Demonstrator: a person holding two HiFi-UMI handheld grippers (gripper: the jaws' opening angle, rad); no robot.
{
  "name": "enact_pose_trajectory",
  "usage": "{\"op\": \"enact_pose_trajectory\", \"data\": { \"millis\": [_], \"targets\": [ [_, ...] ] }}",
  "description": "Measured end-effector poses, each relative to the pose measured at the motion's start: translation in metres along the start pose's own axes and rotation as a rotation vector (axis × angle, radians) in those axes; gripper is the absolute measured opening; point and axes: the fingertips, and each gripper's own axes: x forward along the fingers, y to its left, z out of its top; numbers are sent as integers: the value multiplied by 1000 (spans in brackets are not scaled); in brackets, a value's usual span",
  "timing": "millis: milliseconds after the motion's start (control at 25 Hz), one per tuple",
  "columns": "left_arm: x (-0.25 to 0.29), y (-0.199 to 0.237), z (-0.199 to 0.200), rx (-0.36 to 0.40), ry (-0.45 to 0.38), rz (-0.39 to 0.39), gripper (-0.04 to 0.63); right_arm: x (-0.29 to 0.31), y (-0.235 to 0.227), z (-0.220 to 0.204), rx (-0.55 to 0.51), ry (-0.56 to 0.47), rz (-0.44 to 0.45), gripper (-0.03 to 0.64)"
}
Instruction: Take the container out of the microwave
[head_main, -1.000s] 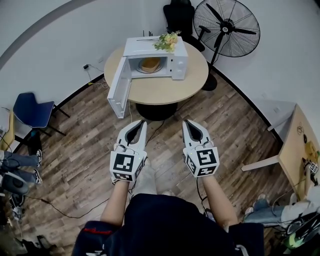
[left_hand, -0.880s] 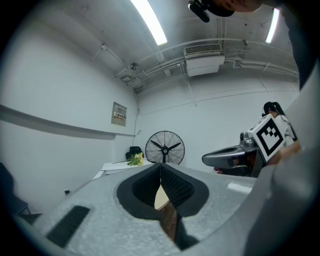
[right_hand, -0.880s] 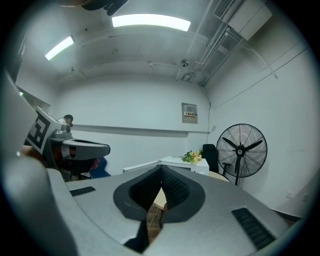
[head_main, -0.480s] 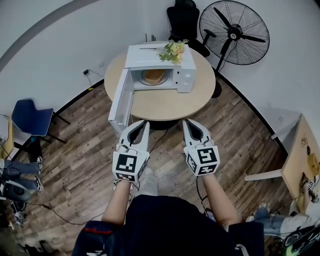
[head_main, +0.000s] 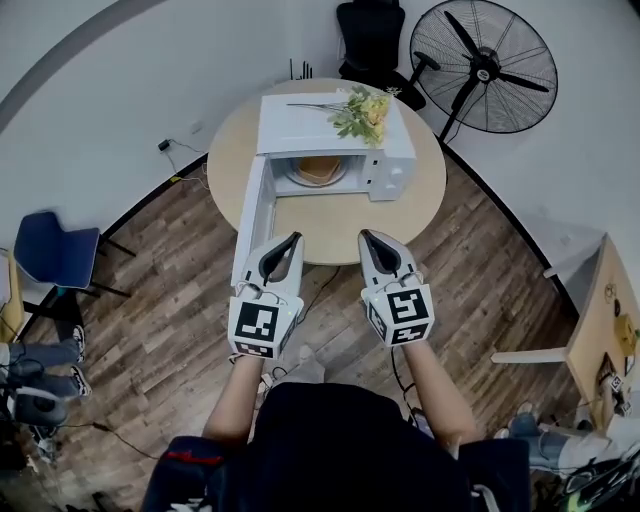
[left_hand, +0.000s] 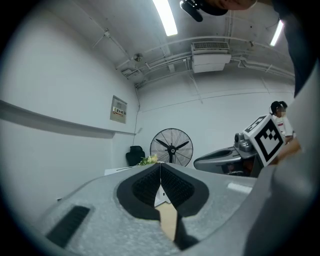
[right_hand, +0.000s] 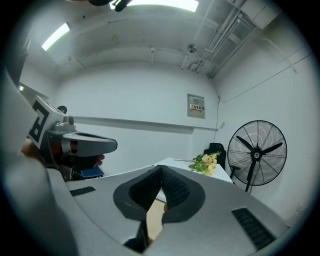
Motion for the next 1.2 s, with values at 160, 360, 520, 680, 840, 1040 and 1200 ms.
{"op": "enact_pose_trajectory", "data": {
  "millis": [160,360,520,680,840,1040,1200],
  "targets": [
    [17,25,-4,-1,-6,-20,15,29,0,3,-11,2,-18,2],
    [31,35,-12,7,3,-43,15,48,-3,-5,-6,23,-32,2],
    [39,36,-19,1,15,-66,15,60,-5,-10,-6,40,-32,2],
    [53,34,-24,2,27,-83,15,69,-15,-16,-10,58,-25,2],
    [70,38,-29,0,42,-77,15,85,-29,-23,-5,71,-13,2],
    [95,48,-41,-14,71,-51,15,114,-44,-40,-15,122,36,2],
    [113,61,-55,-33,102,-15,15,141,-53,-59,-27,180,94,2]
  ]
}}
